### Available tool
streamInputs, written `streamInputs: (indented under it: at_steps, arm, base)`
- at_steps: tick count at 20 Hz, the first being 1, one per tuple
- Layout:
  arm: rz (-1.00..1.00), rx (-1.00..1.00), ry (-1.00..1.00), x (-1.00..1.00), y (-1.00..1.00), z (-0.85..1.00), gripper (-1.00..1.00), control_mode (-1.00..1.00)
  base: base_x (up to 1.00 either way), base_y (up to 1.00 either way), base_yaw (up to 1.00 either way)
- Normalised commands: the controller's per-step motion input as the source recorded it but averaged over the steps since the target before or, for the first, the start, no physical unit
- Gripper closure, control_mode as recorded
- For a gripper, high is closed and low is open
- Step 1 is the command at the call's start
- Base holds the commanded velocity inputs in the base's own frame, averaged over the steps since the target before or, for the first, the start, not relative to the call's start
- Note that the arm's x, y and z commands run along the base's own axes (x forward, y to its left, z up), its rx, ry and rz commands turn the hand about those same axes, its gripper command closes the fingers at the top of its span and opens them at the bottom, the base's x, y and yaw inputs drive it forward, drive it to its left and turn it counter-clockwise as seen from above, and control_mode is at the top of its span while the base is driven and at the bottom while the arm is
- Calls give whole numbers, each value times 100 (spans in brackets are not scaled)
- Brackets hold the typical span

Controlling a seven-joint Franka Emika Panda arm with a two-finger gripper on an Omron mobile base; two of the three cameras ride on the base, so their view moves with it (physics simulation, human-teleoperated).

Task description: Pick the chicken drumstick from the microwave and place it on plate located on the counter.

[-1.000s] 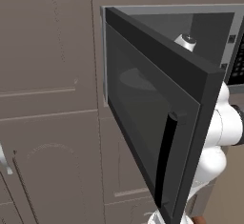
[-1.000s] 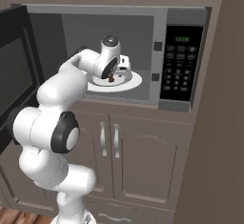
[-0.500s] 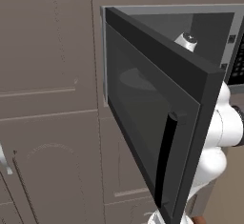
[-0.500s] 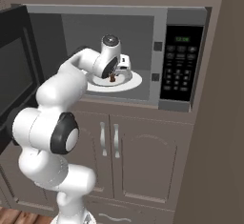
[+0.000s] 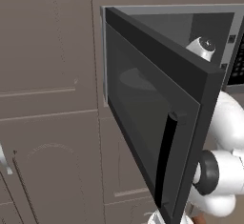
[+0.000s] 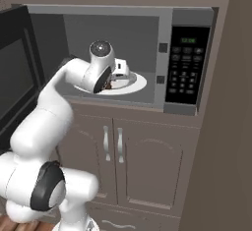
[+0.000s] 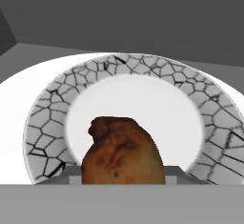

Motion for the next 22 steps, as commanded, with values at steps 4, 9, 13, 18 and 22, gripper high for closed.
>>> streamInputs:
  at_steps: [4, 9, 13, 18, 22]
  arm:
    - [-13, -5, 0, -100, 54, 80, 100, -100]
    - [-12, -3, 0, -100, 61, 36, 100, -100]
    - [-3, 0, 0, -100, 6, 13, 100, -100]
    - [0, 4, 0, -100, -3, 28, 100, -100]
    - [0, 7, 3, -86, -15, 28, 100, -100]
  base:
    - [0, 0, 0]
    - [0, 0, 0]
    - [0, 0, 0]
    - [0, 0, 0]
    - [0, 0, 0]
